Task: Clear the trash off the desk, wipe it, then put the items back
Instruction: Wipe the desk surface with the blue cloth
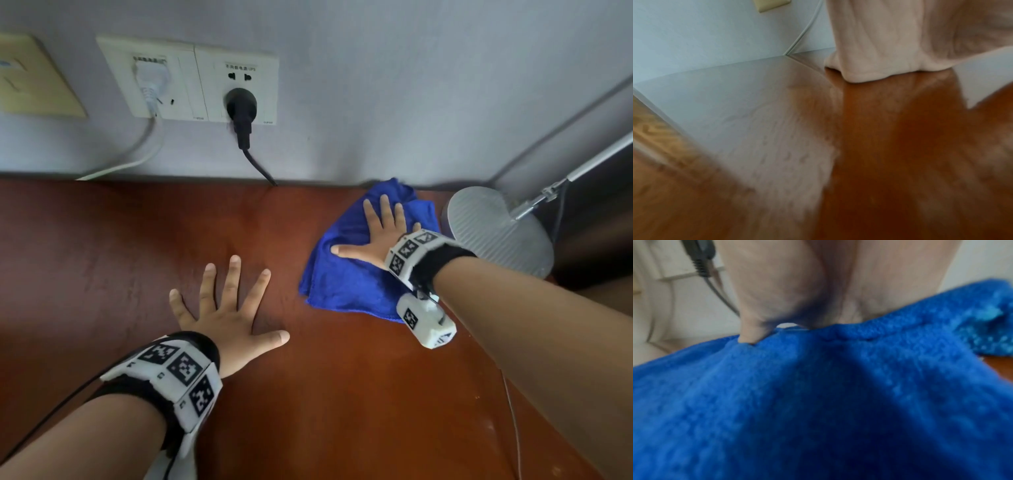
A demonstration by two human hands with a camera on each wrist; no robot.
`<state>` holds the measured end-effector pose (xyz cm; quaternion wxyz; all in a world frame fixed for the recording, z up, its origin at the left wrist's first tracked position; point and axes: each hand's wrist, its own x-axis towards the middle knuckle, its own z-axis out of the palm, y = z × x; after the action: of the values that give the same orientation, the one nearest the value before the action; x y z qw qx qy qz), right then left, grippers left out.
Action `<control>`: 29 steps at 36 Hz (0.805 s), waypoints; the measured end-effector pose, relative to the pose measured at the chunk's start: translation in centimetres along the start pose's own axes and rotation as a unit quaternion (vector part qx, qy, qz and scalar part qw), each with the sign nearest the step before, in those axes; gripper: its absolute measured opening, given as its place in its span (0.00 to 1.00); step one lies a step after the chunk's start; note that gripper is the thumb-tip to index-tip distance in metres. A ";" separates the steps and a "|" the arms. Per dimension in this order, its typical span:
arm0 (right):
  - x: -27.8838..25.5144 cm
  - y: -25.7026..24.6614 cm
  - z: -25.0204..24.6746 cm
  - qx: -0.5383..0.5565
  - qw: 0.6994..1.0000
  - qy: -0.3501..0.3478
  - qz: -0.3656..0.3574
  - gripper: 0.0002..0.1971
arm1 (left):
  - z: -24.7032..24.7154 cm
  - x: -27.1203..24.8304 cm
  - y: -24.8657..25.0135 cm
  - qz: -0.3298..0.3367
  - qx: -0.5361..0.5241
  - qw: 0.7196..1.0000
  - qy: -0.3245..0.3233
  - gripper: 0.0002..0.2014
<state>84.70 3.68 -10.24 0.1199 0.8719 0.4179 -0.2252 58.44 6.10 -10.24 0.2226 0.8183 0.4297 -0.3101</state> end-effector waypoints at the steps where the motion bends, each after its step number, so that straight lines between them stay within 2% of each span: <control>1: 0.2 -0.2 -0.1 0.013 1.000 0.002 0.008 0.61 | 0.0 0.0 0.0 0.000 -0.001 1.000 0.000 0.44; 9: -0.4 -0.9 0.6 0.084 0.993 0.016 0.077 0.62 | 0.1 0.1 0.0 0.004 -0.002 1.000 0.011 0.44; 16: -3.0 -1.3 2.4 0.102 0.987 -0.004 0.126 0.68 | 0.1 0.0 -0.2 0.008 -0.014 1.000 0.023 0.45; 29: -9.5 -1.9 6.2 0.117 0.983 -0.005 0.143 0.68 | 0.2 -1.1 0.1 -0.001 -0.021 0.998 0.056 0.45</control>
<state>76.13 -4.00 -10.96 0.0501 0.9296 0.2586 -0.2578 57.99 5.33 -9.60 0.2150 0.8292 0.4488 -0.2545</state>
